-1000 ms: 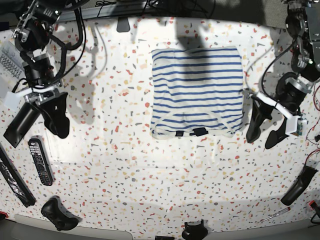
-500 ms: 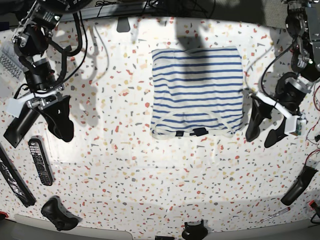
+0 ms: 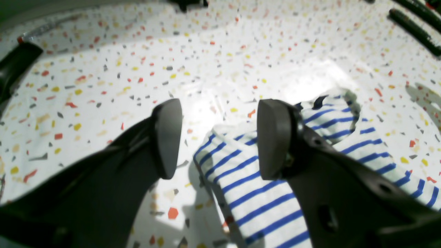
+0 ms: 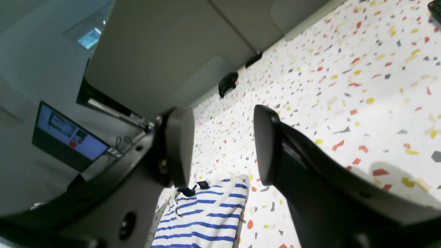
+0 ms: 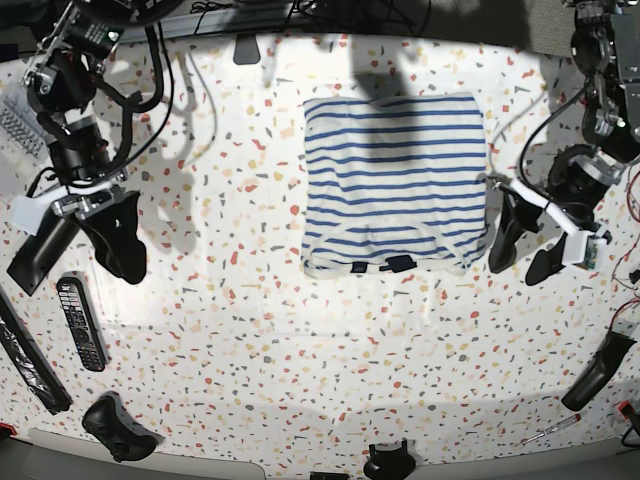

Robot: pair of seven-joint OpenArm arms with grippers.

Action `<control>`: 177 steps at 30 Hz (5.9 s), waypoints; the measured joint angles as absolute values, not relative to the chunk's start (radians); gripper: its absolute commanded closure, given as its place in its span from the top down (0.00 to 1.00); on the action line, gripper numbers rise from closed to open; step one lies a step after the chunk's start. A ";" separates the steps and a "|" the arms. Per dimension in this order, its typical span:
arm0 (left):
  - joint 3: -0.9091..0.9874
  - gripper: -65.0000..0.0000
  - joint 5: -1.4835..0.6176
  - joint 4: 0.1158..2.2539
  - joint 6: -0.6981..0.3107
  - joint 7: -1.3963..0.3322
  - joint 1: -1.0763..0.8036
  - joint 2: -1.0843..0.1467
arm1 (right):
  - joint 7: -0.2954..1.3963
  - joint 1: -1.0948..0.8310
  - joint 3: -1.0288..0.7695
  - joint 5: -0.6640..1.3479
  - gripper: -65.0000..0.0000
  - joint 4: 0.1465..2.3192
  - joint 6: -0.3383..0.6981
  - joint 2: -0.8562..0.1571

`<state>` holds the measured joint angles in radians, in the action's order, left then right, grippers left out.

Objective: Layout the t-shirt on the table in an organized manner, then fold the t-shirt properly

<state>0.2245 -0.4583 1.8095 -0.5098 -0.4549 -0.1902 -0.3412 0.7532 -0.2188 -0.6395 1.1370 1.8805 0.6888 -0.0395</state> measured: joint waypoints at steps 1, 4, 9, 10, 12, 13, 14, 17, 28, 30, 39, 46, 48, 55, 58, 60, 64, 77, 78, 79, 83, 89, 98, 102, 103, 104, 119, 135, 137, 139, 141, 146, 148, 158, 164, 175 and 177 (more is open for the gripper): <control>0.224 0.48 -0.460 1.810 -0.509 -0.466 -0.191 -0.341 | 0.754 -0.218 -0.640 1.133 0.42 1.880 0.689 -0.039; 0.224 0.48 -0.459 1.810 -0.509 -0.471 -0.191 -0.341 | 0.753 -0.203 -0.640 1.008 0.42 1.880 0.689 -0.039; 0.224 0.48 -0.459 1.810 -0.509 -0.471 -0.191 -0.342 | 0.738 -0.160 -0.640 0.681 0.42 1.880 0.689 -0.040; 0.224 0.48 -0.460 1.810 -0.510 -0.471 -0.191 -0.341 | 0.717 -0.158 -0.640 0.650 0.42 1.880 0.689 -0.042; 0.224 0.48 -0.460 1.810 -0.510 -0.471 -0.191 -0.341 | 0.699 -0.158 -0.640 0.624 0.42 1.880 0.689 -0.051; 0.224 0.48 -0.459 1.810 -0.509 -0.472 -0.191 -0.341 | 0.700 -0.158 -0.640 0.612 0.42 1.880 0.688 -0.059; 0.224 0.48 -0.460 1.810 -0.510 -0.472 -0.191 -0.341 | 0.700 -0.158 -0.640 0.601 0.42 1.880 0.689 -0.068; 0.224 0.48 -0.459 1.810 -0.510 -0.472 -0.191 -0.341 | 0.702 -0.158 -0.640 0.610 0.42 1.880 0.689 -0.087; 0.224 0.48 -0.460 1.810 -0.510 -0.472 -0.191 -0.341 | 0.700 -0.158 -0.640 0.899 0.42 1.880 0.689 -0.089; 0.224 0.48 -0.460 1.810 -0.509 -0.463 -0.191 -0.341 | 0.701 -0.158 -0.640 0.898 0.42 1.880 0.688 -0.089; 0.224 0.48 -0.460 1.810 -0.510 -0.186 -0.191 -0.341 | 0.703 -0.158 -0.640 0.950 0.42 1.880 0.688 -0.089; 0.224 0.48 -0.459 1.810 -0.509 -0.104 -0.190 -0.342 | 0.699 -0.155 -0.640 1.203 0.42 1.880 0.689 -0.089; 0.224 0.48 -0.459 1.810 -0.510 -0.105 -0.191 -0.341 | 0.699 -0.155 -0.640 1.251 0.42 1.880 0.689 -0.089; 0.224 0.48 -0.460 1.810 -0.510 -0.107 -0.191 -0.341 | 0.699 -0.155 -0.640 1.318 0.42 1.880 0.689 -0.089; 0.224 0.48 -0.460 1.810 -0.510 -0.112 -0.191 -0.341 | 0.699 -0.150 -0.640 1.250 0.42 1.881 0.689 -0.089; 0.224 0.48 -0.460 1.810 -0.510 -0.112 -0.191 -0.342 | 0.701 -0.131 -0.640 1.063 0.42 1.881 0.688 -0.089; 0.224 0.48 -0.460 1.810 -0.510 -0.112 -0.190 -0.342 | 0.699 -0.065 -0.640 0.640 0.42 1.880 0.686 -0.089; 0.224 0.48 -0.463 1.810 -0.510 -0.148 -0.190 -0.342 | 0.442 -0.030 -0.522 0.079 0.42 1.880 0.692 -0.196; 0.224 0.48 -0.464 1.811 -0.510 -0.206 -0.188 -0.343 | 0.440 -0.030 -0.495 0.079 0.42 1.880 0.693 -0.209; 0.224 0.48 -0.462 1.811 -0.510 -0.278 -0.188 -0.343 | 0.438 -0.030 -0.468 0.088 0.42 1.880 0.693 -0.218; 0.224 0.48 -0.452 1.811 -0.510 -0.562 -0.191 -0.343 | 0.489 -0.031 -0.375 0.338 0.42 1.880 0.693 -0.224; 0.224 0.48 -0.458 1.811 -0.509 -0.496 -0.190 -0.343 | 0.596 -0.028 -0.289 0.593 0.42 1.880 0.693 -0.224; 0.224 0.48 -0.457 1.811 -0.510 -0.641 -0.199 -0.343 | 0.952 -0.031 -0.284 0.625 0.42 1.881 0.693 -0.216; 0.224 0.48 -0.458 1.814 -0.510 -0.645 -0.245 -0.344 | 1.066 -0.046 -0.286 0.638 0.42 1.891 0.693 -0.216; 0.224 0.48 -0.455 1.822 -0.509 -0.652 -0.263 -0.344 | 1.087 -0.058 -0.293 0.667 0.42 1.901 0.693 -0.215; 0.224 0.48 -0.453 1.837 -0.509 -0.652 -0.283 -0.347 | 1.095 -0.074 -0.304 0.687 0.42 1.916 0.693 -0.215; 0.381 0.48 -0.390 2.169 -0.393 -0.706 -0.648 -0.414 | 1.171 -0.426 -0.732 0.963 0.42 2.159 0.693 -0.213; 0.595 0.48 -0.395 2.208 -0.395 -0.703 -1.172 -0.408 | 1.144 -0.926 -0.908 1.019 0.42 2.152 0.692 -0.208; 0.595 0.48 -0.433 2.182 -0.393 -0.690 -1.173 -0.388 | 1.097 -0.926 -0.908 1.015 0.42 2.112 0.692 -0.181; 0.595 0.48 -0.478 2.123 -0.420 -0.665 -1.168 -0.370 | 1.066 -0.919 -0.884 0.969 0.42 2.046 0.692 -0.160; 0.594 0.48 -0.464 2.047 -0.480 -0.658 -1.148 -0.348 | 1.036 -0.917 -0.838 0.896 0.42 1.965 0.692 -0.162; 0.588 0.48 -0.357 1.836 -0.507 -0.596 -1.087 -0.293 | 0.882 -0.917 -0.673 0.751 0.42 1.729 0.691 -0.210; 0.579 0.48 -0.288 1.765 -0.506 -0.526 -1.087 -0.283 | 0.813 -0.917 -0.604 0.695 0.42 1.647 0.691 -0.241; 0.397 0.48 -0.079 1.339 -0.551 -0.277 -0.944 -0.271 | 0.666 -0.801 -0.297 0.490 0.42 1.269 0.691 -0.376; 0.247 0.48 0.002 0.962 -0.551 -0.179 -0.704 -0.264 | 0.506 -0.612 -0.094 0.354 0.42 0.954 0.691 -0.382; 0.194 0.48 0.003 0.574 -0.383 -0.137 -0.460 -0.204 | 0.032 -0.401 0.275 0.070 0.42 0.630 0.685 -0.383; 0.194 0.48 0.003 0.573 -0.343 -0.136 -0.442 -0.187 | -0.008 -0.399 0.336 -0.007 0.42 0.630 0.672 -0.382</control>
<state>0.1944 0.0029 0.5732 -0.3431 -0.1364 -0.4423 -0.1867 -0.0082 -0.3992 0.3355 -0.0067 0.6300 0.6716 -0.3817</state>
